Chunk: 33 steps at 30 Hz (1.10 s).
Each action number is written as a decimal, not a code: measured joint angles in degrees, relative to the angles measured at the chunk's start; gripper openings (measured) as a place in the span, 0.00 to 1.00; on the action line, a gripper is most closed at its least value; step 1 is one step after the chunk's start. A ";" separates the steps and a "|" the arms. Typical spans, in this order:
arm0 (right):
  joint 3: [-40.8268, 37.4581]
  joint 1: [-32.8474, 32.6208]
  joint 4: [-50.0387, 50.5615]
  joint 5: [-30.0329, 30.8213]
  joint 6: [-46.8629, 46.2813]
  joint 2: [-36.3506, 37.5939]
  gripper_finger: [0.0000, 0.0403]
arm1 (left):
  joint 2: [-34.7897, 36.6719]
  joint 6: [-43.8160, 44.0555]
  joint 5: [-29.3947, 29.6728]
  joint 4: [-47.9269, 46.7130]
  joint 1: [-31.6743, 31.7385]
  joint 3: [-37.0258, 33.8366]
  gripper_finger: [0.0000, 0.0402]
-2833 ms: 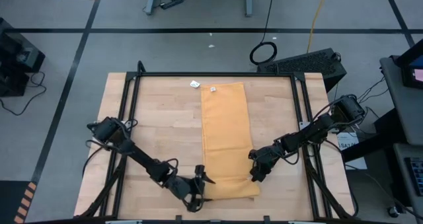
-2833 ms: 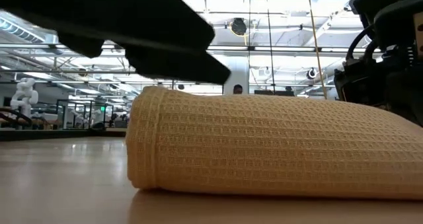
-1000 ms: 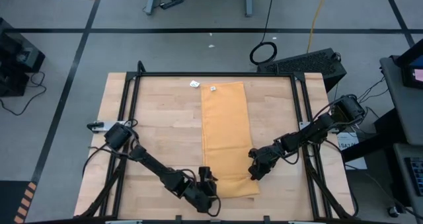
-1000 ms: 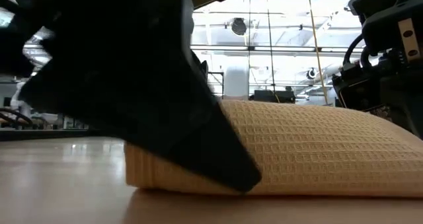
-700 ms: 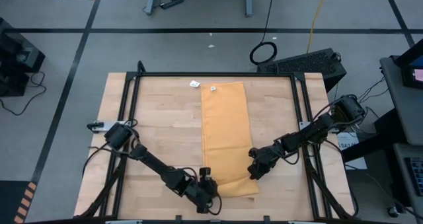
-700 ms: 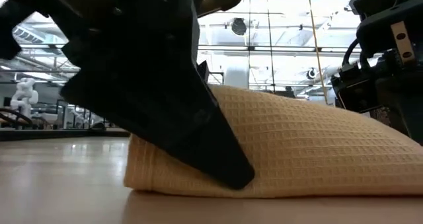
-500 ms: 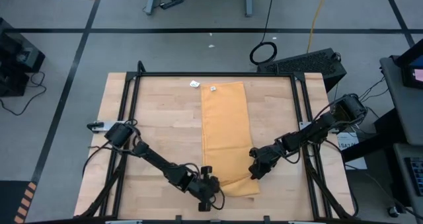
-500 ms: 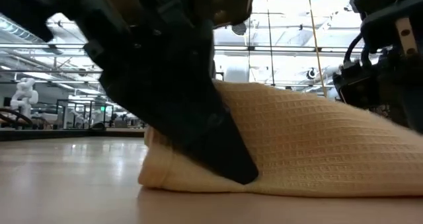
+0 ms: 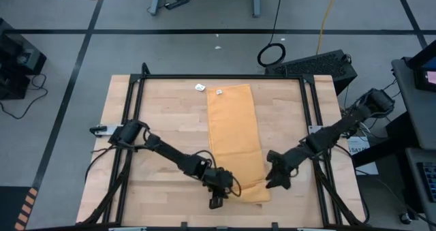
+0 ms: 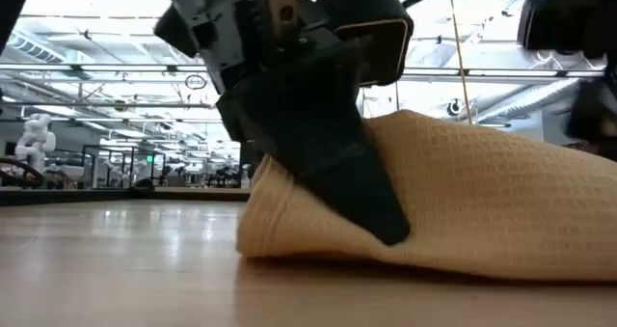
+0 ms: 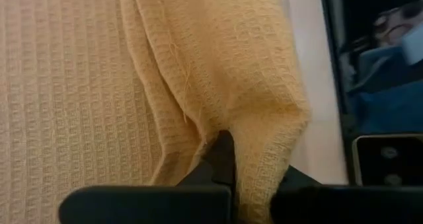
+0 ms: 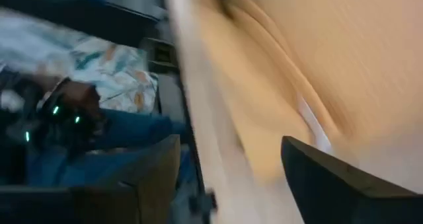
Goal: Roll towel into tight, uniform cylinder
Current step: Roll the orange towel
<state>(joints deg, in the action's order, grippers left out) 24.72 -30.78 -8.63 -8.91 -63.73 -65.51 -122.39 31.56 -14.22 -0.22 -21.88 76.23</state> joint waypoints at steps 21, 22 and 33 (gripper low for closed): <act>18.97 -7.72 10.31 19.20 34.42 -25.15 0.93 | 1.99 17.11 -17.55 -0.30 5.12 -0.73 0.02; 19.73 -7.88 10.30 19.34 34.48 -26.11 0.93 | 2.21 17.05 -17.70 -0.71 5.18 -0.73 0.02; 21.91 -12.94 10.60 24.82 28.93 -31.69 0.84 | 2.32 20.53 -19.24 1.83 7.82 -6.72 0.02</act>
<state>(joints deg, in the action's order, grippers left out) 46.63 -43.72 1.97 15.92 -34.80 -97.20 -120.07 52.09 -33.46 1.61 -14.06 69.50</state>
